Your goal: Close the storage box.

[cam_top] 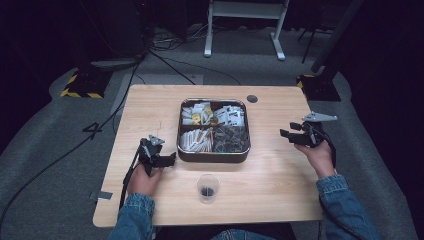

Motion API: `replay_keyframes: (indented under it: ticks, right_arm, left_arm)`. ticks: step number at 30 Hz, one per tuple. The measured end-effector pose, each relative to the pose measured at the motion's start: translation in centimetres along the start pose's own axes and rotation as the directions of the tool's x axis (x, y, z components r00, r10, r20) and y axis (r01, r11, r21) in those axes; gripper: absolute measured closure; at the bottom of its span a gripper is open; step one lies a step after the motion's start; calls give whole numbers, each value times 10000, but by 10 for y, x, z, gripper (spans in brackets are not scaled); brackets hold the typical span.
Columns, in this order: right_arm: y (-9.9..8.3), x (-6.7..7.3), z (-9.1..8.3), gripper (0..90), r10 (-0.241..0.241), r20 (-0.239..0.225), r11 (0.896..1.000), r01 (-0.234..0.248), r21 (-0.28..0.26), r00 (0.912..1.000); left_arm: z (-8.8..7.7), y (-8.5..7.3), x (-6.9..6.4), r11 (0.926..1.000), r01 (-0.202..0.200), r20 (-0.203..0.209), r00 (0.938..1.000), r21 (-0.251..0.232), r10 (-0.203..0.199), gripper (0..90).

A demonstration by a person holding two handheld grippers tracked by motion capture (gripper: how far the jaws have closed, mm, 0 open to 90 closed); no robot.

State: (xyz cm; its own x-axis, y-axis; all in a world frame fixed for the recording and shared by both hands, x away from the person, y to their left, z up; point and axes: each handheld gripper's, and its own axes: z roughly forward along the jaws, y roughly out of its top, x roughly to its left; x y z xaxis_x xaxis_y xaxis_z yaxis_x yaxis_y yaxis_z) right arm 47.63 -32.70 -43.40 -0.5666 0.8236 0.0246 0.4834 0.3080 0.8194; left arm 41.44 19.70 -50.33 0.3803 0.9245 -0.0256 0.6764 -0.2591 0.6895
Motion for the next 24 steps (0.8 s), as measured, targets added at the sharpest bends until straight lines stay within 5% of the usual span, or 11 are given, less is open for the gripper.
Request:
replay_keyframes:
  ticks: [7,14,24]
  right_arm:
    - [-25,-8,22,368,-362,-76,9964,367,769,9993]
    - [-46,-11,43,363,-159,368,9920,111,1261,9992]
    - [-49,-7,49,245,-9,525,9934,-52,1148,9986]
  left_arm:
    - [0,0,0,10000,-5,-1,10000,1,5,152]
    - [0,0,0,10000,-6,-1,10000,0,6,152]
    - [0,0,0,10000,-8,-1,10000,1,8,152]
